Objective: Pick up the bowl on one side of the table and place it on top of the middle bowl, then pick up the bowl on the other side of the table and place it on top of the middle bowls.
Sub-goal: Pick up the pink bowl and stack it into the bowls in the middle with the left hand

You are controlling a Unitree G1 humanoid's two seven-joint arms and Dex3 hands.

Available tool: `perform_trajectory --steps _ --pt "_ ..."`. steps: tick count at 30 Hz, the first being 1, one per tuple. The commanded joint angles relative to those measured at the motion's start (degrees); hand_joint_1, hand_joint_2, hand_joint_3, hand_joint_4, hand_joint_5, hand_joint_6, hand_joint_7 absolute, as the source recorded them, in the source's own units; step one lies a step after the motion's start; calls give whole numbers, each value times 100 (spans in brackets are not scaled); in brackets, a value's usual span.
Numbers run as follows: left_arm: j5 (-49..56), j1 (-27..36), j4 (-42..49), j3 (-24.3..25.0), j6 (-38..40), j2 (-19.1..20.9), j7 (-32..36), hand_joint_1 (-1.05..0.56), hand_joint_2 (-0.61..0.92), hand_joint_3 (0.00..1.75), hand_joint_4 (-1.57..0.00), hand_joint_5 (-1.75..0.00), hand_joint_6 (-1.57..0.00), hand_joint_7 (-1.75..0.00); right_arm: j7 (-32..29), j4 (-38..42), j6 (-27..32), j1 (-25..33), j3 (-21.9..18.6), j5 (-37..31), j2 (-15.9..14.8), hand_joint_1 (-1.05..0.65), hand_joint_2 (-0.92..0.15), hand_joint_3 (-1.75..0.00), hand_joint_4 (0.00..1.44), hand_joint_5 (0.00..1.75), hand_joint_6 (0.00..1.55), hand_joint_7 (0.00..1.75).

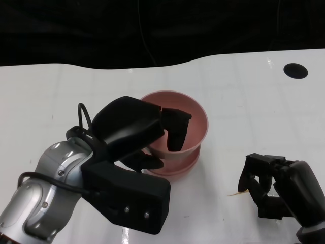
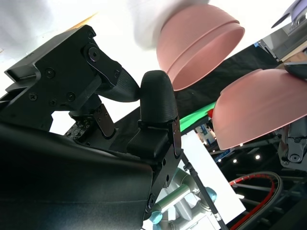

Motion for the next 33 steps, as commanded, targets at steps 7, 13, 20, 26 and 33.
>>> perform_trajectory --steps 7,13,20,26,33 --pt "-32 97 206 68 -183 33 271 -9 64 77 -78 -175 -62 -175 21 -17 -7 80 -65 74 -100 -16 -42 -138 92 175 71 164" --pt "-59 95 292 64 -238 25 314 -10 61 83 -78 -175 -61 -174 -17 -6 -18 69 -46 38 -78 -15 -41 -139 92 175 72 164" --pt "-13 42 583 20 -470 -35 579 -9 57 88 -80 -175 -63 -175 -125 50 -19 33 -25 -48 -78 -17 -42 -139 92 175 72 163" --pt "-33 43 750 33 -572 -58 628 -9 55 95 -79 -175 -62 -175 -135 19 37 37 -15 -61 -46 -17 -42 -138 92 175 72 163" --pt "-66 -8 1184 14 -872 -70 810 -7 55 94 -78 -175 -61 -175 -136 22 80 30 7 -49 15 -17 -43 -137 92 175 72 163"
